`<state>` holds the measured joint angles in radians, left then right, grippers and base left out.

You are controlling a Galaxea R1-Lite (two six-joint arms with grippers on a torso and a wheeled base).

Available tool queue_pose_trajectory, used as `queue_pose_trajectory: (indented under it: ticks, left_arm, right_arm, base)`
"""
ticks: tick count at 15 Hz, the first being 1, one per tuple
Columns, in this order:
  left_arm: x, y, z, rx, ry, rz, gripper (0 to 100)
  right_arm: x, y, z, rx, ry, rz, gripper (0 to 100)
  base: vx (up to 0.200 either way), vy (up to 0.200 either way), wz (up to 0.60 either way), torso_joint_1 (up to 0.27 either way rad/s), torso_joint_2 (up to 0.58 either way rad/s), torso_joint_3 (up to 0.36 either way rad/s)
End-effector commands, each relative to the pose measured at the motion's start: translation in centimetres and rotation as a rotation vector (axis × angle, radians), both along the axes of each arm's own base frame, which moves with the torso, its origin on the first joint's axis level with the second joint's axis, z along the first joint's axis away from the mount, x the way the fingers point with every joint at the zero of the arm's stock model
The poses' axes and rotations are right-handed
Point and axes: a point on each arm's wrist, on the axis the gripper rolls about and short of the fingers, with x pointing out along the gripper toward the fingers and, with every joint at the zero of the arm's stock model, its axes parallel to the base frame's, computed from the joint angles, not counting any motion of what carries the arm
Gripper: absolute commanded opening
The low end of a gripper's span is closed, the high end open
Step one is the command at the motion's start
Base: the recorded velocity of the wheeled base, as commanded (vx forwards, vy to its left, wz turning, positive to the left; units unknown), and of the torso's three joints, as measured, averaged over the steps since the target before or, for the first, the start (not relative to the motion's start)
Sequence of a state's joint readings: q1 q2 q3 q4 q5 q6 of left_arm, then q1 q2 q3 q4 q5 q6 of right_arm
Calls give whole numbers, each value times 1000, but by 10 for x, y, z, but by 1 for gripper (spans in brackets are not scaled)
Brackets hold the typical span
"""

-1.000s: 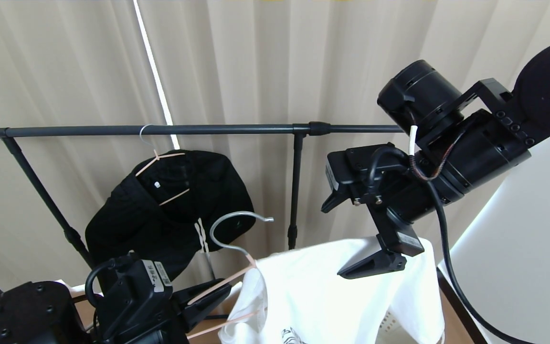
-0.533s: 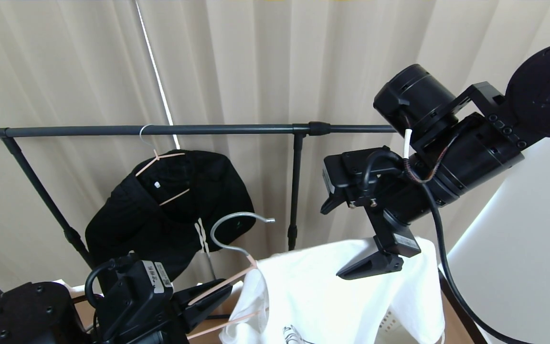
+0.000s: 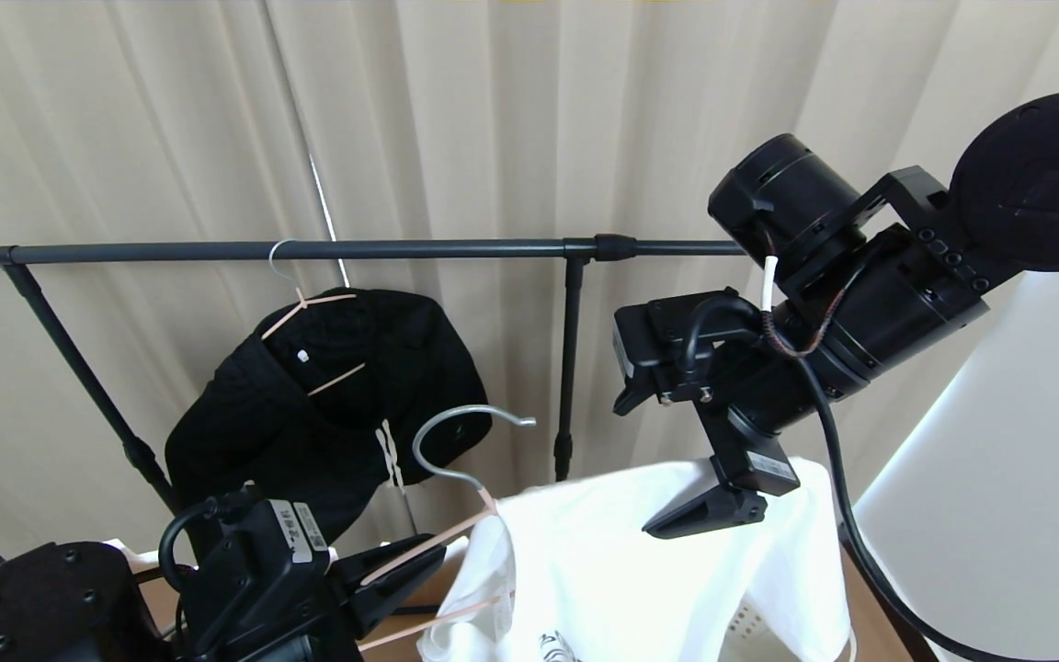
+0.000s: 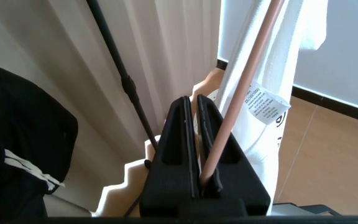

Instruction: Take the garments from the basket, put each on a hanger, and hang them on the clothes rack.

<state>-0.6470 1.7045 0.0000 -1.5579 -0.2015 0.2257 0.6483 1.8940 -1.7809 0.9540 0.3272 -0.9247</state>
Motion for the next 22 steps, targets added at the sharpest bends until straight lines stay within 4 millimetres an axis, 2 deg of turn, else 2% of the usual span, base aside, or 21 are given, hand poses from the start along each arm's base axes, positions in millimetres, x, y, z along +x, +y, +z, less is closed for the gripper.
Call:
queue_pose_trajectory:
  ticks: [1, 4, 5, 22]
  left_arm:
    - [0, 0, 1, -3, -3, -1, 0]
    - [0, 0, 1, -4, -4, -1, 0]
    - [0, 0, 1, -3, -4, 0, 0]
    - [1, 1, 1, -15, -2, 9, 0]
  right_arm:
    - [1, 1, -1, -3, 0, 0, 100]
    - [0, 1, 0, -6, -6, -2, 100]
    - [0, 1, 0, -9, -5, -3, 0]
    - [-9, -2, 7, 2, -13, 8, 0]
  base:
    - [0, 0, 0, 0, 0, 0]
    - [0, 0, 0, 0, 0, 0]
    - [0, 0, 0, 0, 0, 0]
    - [0, 0, 0, 0, 0, 0]
